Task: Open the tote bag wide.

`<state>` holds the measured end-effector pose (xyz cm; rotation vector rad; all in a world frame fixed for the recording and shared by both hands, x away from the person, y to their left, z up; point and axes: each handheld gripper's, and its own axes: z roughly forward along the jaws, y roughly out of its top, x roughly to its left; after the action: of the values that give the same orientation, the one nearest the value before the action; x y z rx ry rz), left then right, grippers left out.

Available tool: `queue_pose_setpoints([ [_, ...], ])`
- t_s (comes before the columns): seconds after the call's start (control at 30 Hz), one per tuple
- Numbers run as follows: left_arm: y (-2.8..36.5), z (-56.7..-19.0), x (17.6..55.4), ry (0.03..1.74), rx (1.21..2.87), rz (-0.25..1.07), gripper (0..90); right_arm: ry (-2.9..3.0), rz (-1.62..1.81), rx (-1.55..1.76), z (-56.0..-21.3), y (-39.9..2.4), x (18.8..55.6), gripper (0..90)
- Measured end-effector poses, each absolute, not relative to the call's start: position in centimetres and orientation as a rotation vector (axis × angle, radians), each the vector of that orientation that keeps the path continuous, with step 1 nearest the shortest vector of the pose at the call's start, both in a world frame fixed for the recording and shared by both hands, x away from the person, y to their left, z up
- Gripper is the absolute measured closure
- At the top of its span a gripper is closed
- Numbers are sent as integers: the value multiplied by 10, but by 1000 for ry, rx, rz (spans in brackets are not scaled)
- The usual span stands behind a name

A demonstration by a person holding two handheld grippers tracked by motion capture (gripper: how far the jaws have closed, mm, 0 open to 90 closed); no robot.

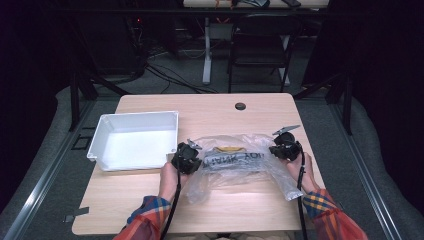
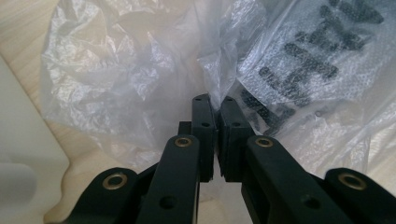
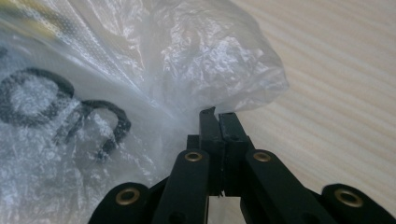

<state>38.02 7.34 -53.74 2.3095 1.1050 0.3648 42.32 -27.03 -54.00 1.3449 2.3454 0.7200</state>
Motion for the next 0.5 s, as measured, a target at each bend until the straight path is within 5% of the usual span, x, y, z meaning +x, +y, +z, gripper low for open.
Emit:
queue_pose_setpoints([
  [0.43,83,-517,381,1086,2212,410,838,2476,1099,1208,-489,-282,391,293],
  [0.5,83,-516,381,1095,2192,419,839,2567,1052,1134,-495,-269,387,268],
])
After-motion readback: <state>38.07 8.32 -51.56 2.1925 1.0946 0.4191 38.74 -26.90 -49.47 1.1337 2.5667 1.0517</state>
